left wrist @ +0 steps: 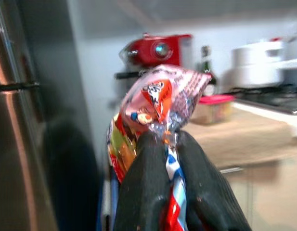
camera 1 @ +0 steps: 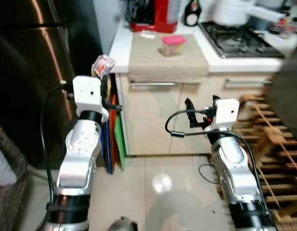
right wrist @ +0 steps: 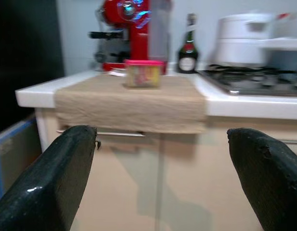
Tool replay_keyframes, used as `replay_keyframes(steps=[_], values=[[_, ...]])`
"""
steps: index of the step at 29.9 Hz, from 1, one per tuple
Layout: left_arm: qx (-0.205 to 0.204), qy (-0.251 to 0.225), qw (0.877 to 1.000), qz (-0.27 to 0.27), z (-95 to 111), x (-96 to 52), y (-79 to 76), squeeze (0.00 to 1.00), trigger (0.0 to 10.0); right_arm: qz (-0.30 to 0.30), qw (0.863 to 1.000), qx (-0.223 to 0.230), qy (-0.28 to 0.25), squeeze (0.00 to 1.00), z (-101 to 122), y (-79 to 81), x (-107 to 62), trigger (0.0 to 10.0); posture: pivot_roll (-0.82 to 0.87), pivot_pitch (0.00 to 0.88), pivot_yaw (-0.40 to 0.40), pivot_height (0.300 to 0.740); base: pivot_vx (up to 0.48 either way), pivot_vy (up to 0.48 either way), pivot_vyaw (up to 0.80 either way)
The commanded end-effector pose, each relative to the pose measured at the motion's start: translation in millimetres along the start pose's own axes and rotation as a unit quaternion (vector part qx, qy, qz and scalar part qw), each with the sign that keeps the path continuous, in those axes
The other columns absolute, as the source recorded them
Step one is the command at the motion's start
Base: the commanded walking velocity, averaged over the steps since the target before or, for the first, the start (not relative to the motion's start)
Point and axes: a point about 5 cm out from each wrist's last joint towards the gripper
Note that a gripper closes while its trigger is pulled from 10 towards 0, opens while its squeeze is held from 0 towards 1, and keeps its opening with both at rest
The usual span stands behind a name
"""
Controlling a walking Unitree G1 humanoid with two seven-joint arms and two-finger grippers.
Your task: Restocking fridge
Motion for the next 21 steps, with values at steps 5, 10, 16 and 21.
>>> replay_keyframes(steps=[5,10,16,21], values=[[-0.021,0.007,1.0,0.003,-8,-6.1,4.4,0.0,10.0,0.005,1.0,0.002,0.009,0.26,-3,0.9,-1.2,10.0,-0.04,0.0,0.031,0.74,0.0,0.0,0.0],[-0.029,0.008,1.0,-0.003,-17,-11.7,10.4,0.0,10.0,0.004,1.0,0.004,0.012,0.25,-5,-1.1,-0.2,10.0,-0.04,0.0,0.042,0.74,0.0,-0.055,0.0],[-0.024,0.008,1.0,-0.012,-20,-13.0,6.7,0.0,10.0,0.004,1.0,0.003,0.013,0.25,-6,-1.1,2.3,10.0,-0.03,0.0,0.05,0.74,0.0,-0.421,0.0],[-0.027,0.011,0.999,-0.021,-23,-16.3,2.7,0.0,10.0,0.005,1.0,0.003,0.017,0.25,-9,-0.9,0.7,10.0,-0.04,0.0,0.055,0.74,0.0,-0.45,0.0]])
Point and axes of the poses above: a point about 5 cm out from each wrist's last joint towards the gripper, its own x axis pointing out of the wrist towards the gripper, its own z axis along the axis of the wrist's last joint, y = z × x, and after that the axes turned 15 degrees about x, right-handed
